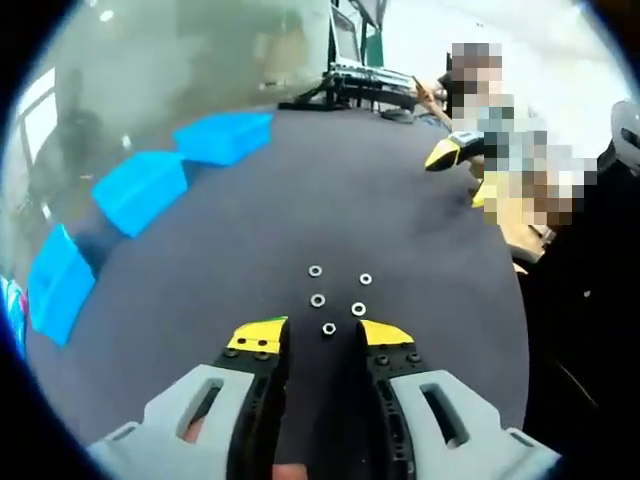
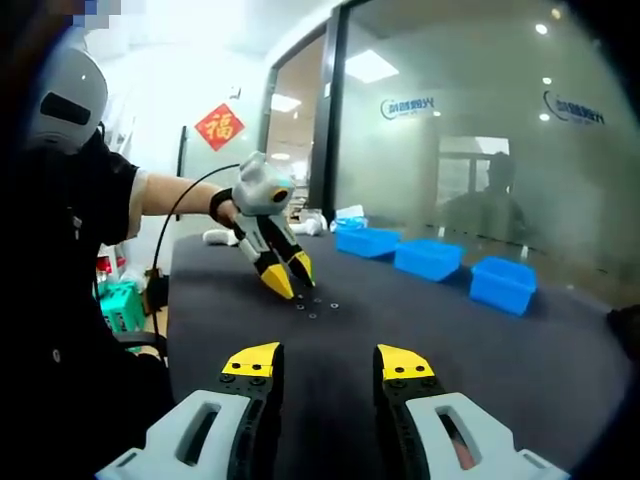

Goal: Sort the screws, nuts, and washers into the corresponding bins

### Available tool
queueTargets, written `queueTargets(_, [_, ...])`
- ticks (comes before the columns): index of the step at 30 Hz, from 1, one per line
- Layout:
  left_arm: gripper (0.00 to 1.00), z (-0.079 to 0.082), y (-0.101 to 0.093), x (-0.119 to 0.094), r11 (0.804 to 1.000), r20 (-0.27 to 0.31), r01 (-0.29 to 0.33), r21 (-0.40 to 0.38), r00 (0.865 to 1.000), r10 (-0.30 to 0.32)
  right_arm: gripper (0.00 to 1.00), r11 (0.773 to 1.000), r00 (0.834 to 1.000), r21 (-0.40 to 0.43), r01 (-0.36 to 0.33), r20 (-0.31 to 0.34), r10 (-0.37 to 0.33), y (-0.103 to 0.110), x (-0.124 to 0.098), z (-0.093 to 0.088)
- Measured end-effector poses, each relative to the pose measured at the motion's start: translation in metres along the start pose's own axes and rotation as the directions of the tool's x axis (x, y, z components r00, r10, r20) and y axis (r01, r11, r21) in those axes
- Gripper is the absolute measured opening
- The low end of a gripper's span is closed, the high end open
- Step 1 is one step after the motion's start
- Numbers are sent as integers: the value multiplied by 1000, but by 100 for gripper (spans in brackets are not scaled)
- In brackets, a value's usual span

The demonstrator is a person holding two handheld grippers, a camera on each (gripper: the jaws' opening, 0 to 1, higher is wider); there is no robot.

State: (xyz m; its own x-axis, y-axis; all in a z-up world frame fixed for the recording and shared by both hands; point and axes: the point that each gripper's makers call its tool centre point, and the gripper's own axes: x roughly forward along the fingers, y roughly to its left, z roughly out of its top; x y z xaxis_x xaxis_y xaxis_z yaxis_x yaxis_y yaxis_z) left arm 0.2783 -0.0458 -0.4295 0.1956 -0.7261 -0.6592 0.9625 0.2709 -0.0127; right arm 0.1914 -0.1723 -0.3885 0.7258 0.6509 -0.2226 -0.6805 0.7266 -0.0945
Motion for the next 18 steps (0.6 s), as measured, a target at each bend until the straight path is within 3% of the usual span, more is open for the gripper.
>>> queueTargets(18, [15,-6,0,4,1000,-35,0,-4,999,0,32,1000,1000,3,9,10,-10,-1,-3,1])
